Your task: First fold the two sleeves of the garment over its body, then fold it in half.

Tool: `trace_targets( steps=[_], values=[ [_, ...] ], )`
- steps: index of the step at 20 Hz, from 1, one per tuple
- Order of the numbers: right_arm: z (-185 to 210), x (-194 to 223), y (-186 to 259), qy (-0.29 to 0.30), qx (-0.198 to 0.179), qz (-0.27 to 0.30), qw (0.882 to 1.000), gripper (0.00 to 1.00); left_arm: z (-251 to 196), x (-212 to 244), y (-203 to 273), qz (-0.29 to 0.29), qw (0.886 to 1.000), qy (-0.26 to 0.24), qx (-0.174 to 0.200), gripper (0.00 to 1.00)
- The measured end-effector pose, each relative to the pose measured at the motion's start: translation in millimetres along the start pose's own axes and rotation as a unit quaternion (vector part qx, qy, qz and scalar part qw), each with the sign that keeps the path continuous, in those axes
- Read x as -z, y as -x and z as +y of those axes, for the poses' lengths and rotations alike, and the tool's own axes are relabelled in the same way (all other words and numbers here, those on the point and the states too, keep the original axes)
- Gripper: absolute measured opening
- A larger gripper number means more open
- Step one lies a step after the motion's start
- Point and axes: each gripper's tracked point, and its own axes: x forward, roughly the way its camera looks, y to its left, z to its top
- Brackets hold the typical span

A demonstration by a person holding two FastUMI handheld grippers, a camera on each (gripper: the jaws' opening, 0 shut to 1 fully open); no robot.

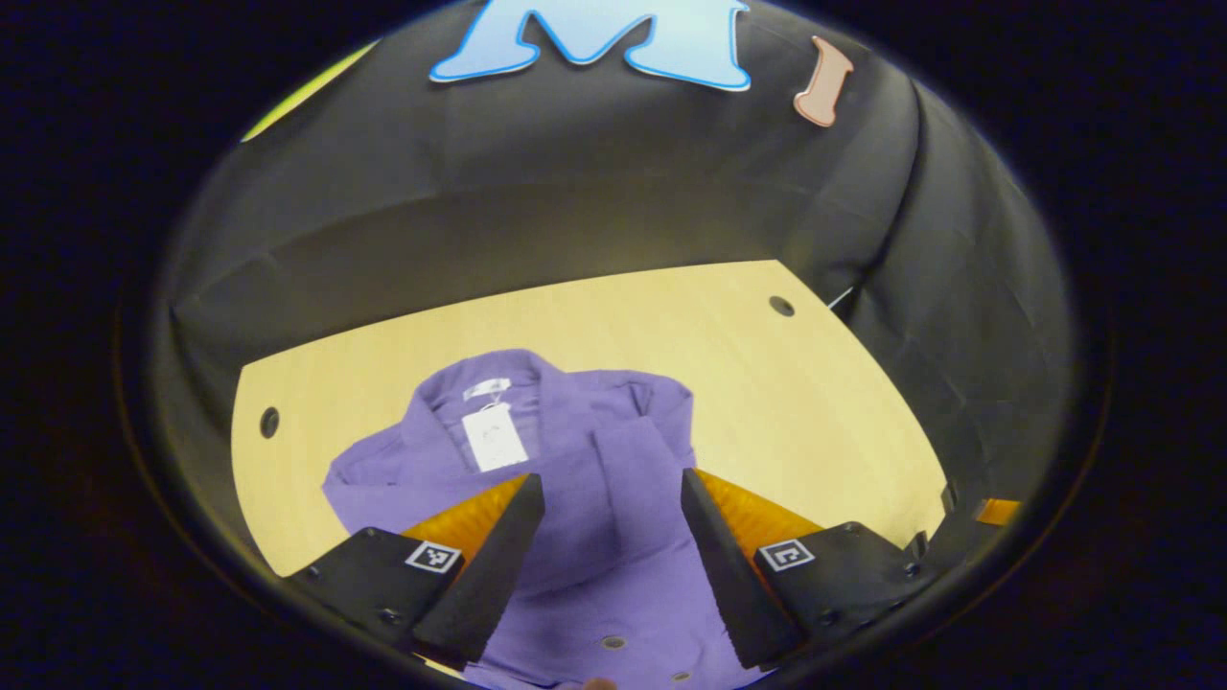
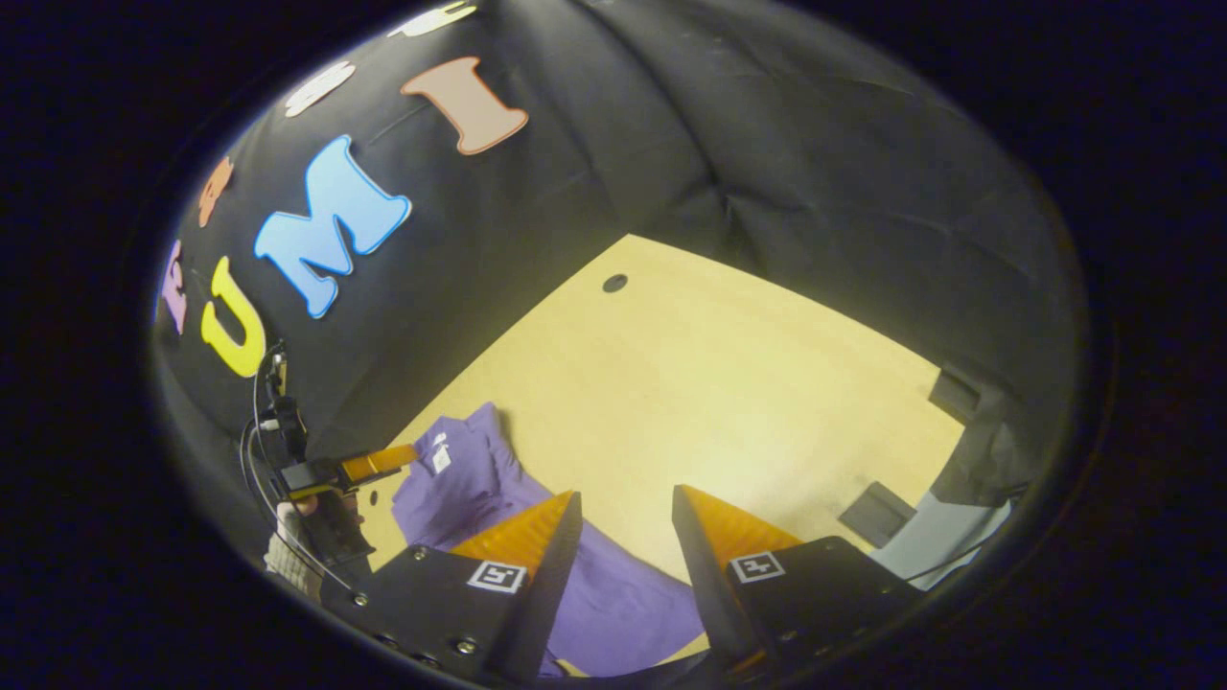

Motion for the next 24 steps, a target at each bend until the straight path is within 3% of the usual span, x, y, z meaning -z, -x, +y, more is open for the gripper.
trace_targets(
  steps=[7,12,17,19,22,24],
  values=[
    [34,36,-36,0.069,-0.044,0.075,0.994,0.63,103,94,68,0.024,0.994,0.070,-0.081,0.97],
    [40,77,-53,0.138,-0.037,0.149,0.978,0.63,149,193,127,0.069,0.982,0.138,-0.109,0.94],
    [19,129,-59,0.203,-0.011,0.231,0.951,0.63,157,303,164,0.127,0.966,0.178,-0.136,0.94],
    [6,156,-56,0.215,0.008,0.270,0.939,0.63,144,343,177,0.160,0.964,0.157,-0.141,1.00],
    [-16,198,-46,0.233,0.034,0.329,0.914,0.63,120,391,177,0.211,0.960,0.129,-0.133,0.94],
    [-30,219,-43,0.252,0.050,0.359,0.897,0.63,109,414,171,0.242,0.954,0.125,-0.129,0.97]
  ],
)
